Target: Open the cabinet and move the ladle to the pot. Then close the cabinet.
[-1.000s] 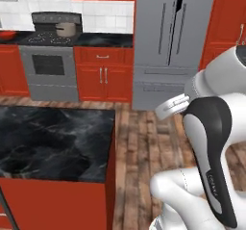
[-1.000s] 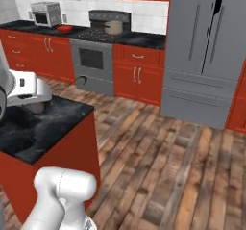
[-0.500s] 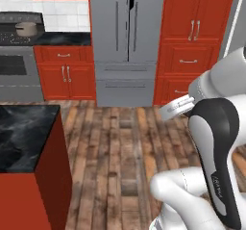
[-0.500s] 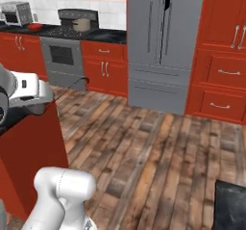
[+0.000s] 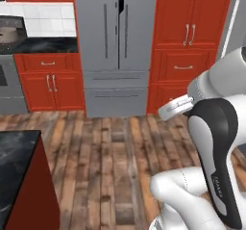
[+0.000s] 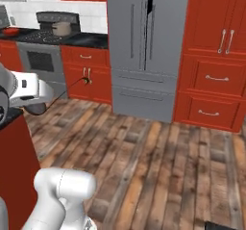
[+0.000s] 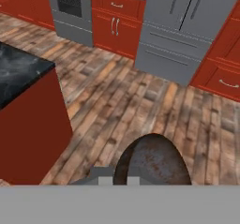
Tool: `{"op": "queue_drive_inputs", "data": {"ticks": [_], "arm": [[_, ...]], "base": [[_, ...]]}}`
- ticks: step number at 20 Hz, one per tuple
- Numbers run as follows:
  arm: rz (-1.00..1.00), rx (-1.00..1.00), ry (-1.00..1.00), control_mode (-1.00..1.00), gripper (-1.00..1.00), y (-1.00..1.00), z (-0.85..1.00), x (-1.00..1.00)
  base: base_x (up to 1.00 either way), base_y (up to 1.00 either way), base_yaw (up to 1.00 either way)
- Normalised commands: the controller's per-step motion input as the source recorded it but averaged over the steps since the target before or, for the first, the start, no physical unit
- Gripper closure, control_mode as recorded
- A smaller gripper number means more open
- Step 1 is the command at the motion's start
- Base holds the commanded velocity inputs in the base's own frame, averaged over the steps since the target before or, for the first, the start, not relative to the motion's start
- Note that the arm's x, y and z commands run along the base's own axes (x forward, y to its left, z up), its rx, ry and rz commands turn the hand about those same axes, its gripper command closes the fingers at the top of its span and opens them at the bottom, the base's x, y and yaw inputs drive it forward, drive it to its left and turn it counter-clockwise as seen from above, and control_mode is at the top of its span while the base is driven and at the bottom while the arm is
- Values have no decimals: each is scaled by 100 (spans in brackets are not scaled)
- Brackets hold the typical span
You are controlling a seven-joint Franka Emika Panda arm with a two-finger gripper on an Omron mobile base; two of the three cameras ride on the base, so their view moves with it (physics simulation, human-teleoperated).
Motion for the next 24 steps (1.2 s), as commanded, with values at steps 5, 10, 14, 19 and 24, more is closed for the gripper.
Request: {"op": "queue_drive_inputs", "data": {"ticks": [5, 10, 14, 19, 24], "arm": [[0, 0, 0, 100, 100, 0, 0, 0], [0, 0, 0, 100, 100, 0, 0, 0], [0, 0, 0, 100, 100, 0, 0, 0], [0, 0, 0, 100, 100, 0, 0, 0], [0, 0, 0, 100, 100, 0, 0, 0]], "base": [[93, -4, -12], [100, 0, -5], [100, 0, 0], [99, 16, 0], [83, 45, -1]]}}
